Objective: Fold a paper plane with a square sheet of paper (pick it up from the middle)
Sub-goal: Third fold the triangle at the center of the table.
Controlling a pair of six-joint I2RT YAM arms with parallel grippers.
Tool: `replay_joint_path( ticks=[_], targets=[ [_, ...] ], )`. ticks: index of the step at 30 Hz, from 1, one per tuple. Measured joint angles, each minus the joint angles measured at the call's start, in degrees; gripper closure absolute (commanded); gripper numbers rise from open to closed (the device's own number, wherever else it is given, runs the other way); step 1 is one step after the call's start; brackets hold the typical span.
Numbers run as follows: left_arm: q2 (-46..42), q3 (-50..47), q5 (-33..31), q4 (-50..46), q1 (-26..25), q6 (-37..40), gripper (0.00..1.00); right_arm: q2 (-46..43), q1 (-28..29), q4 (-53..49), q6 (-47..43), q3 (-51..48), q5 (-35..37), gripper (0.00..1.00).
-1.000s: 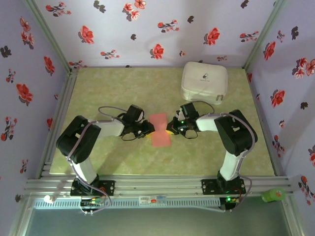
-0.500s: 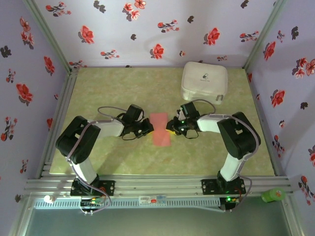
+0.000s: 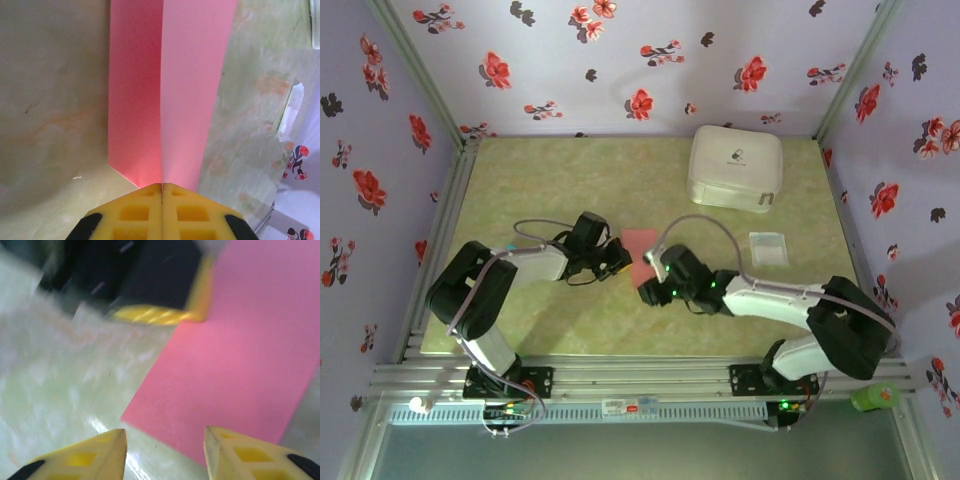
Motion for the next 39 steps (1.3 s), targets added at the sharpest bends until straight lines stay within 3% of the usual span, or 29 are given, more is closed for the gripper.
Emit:
replay_joint_path(
  ticks=[5,12,23,39],
  targets=[
    [0.00,-0.79,0.00,0.94,0.00,-0.90,0.95,0.68,8.17,5.92,-12.39,-3.08,8.50,0.50],
    [0.00,-0.90,0.44,1.99,0.00,-1.20,0.95,4.24,11.69,12.57,-20.57,-3.17,18.60,0.49],
    [-0.09,-1.42,0.46,2.95,0.00,-2.03,0.95,9.53,13.00,17.29,-24.15,-3.52,24.50,0.50],
    [-0.09,-1.97,0.85,3.98,0.00,-2.25,0.94,11.19,13.07,21.18,-25.09,-3.98,27.85,0.65]
  ],
)
